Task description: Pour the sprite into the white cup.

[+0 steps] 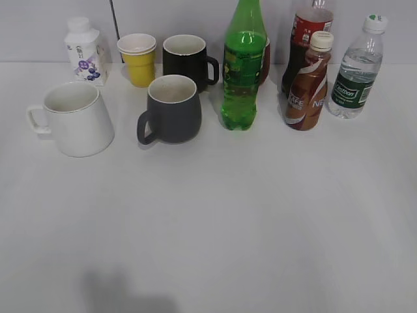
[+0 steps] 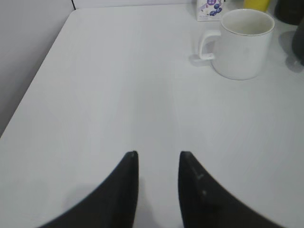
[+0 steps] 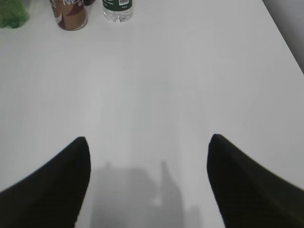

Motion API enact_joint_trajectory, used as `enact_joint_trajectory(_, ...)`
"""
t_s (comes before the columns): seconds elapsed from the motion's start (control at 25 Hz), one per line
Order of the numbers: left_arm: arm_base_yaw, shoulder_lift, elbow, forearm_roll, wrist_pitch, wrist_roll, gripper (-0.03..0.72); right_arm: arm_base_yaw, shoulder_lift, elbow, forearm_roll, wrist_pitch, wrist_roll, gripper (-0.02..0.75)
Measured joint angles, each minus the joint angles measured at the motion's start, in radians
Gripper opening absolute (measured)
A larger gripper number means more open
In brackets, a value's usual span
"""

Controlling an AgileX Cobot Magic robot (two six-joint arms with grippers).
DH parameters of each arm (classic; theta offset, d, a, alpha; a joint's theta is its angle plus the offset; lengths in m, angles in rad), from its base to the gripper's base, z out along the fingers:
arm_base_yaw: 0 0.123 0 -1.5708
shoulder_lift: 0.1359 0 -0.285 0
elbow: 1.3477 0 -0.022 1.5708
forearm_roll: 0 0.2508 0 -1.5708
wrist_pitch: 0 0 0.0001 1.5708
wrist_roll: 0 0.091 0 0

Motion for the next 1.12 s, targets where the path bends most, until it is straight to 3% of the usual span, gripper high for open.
enact_joint_trajectory(1.12, 0.000, 0.000, 0.000, 0.000, 0.000, 0.000, 0.231, 0.000, 0.000, 0.000, 0.000, 0.000, 0.000, 0.573)
